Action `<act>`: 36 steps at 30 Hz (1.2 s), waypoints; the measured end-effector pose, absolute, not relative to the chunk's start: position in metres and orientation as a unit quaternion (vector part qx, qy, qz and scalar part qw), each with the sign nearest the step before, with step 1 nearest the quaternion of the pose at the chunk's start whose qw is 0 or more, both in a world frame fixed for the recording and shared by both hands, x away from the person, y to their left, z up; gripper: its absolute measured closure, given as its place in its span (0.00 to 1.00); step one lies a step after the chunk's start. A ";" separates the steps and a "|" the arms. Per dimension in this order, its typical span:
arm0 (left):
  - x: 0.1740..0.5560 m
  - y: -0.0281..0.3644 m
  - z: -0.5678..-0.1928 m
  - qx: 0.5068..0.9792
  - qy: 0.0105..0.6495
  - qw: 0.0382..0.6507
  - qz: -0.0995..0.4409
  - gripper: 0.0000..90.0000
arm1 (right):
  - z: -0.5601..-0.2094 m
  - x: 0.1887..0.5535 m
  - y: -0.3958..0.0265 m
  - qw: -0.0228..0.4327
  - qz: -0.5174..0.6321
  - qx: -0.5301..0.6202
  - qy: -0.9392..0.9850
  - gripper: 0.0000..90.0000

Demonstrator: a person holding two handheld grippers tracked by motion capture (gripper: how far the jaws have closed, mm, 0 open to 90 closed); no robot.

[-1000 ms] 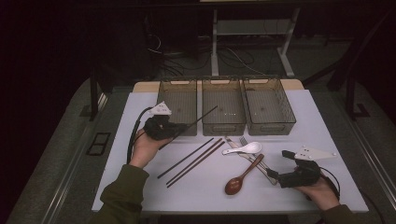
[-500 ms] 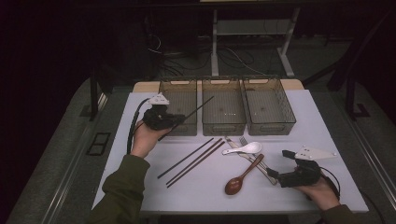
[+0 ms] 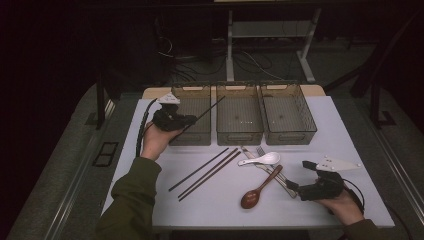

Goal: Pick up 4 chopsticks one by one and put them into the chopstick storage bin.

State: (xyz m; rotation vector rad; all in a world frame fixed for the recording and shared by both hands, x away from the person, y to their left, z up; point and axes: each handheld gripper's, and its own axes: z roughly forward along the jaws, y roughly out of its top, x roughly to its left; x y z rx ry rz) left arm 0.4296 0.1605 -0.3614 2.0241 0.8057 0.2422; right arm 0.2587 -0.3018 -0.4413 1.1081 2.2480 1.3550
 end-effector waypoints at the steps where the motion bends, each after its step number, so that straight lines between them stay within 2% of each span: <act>1: 0.432 0.161 -0.361 0.821 0.330 0.455 0.100 0.94 | -0.441 0.259 -0.302 0.145 0.471 0.385 0.780 0.02; 19: 0.470 0.173 -0.362 0.809 0.372 0.435 0.134 0.94 | -0.441 0.259 -0.303 0.143 0.472 0.387 0.779 0.02; 36: 0.490 0.174 -0.376 0.805 0.411 0.404 0.140 0.94 | -0.441 0.259 -0.305 0.143 0.471 0.387 0.779 0.02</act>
